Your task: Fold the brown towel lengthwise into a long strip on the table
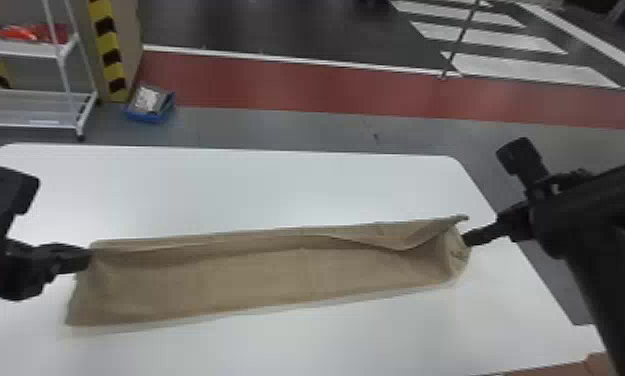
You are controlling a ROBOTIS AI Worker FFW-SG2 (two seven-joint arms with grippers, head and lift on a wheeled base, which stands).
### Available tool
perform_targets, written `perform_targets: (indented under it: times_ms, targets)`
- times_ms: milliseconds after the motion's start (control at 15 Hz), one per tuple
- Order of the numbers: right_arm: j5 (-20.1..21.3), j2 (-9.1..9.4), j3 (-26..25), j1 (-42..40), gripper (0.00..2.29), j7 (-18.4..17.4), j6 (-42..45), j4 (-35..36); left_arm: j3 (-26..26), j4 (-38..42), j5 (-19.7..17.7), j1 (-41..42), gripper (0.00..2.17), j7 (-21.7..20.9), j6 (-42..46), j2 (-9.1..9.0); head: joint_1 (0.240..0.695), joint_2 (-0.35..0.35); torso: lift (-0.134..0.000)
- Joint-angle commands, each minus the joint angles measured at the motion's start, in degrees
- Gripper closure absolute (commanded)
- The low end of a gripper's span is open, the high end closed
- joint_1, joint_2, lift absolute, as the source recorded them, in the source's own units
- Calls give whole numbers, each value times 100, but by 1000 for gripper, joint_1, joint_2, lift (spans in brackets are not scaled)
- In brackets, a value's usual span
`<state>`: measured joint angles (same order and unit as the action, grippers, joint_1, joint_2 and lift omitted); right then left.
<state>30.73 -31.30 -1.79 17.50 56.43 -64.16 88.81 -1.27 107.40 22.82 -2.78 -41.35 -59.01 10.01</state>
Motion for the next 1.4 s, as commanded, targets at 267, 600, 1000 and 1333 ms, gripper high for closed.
perform_targets:
  times_ms: [267, 600, 1000, 1333]
  targets:
    - [-93, 1, -225, 7, 110, 26, 865, -391, -146, 229, -401, 260, 29, 672, 192, -51, 695, -231, -92]
    - [-383, 229, -743, 16, 184, -149, 1797, -1015, -110, 238, -647, 146, 33, 979, 315, -69, 695, -229, -92]
    - [-665, 466, -805, 34, 184, -202, 1357, -760, -146, 282, -664, 216, 36, 962, 385, -69, 695, -223, -92]
    - [-779, 405, -1025, -37, 184, 325, 1463, -549, -154, 449, -682, 331, 39, 944, 385, -60, 695, -200, -92]
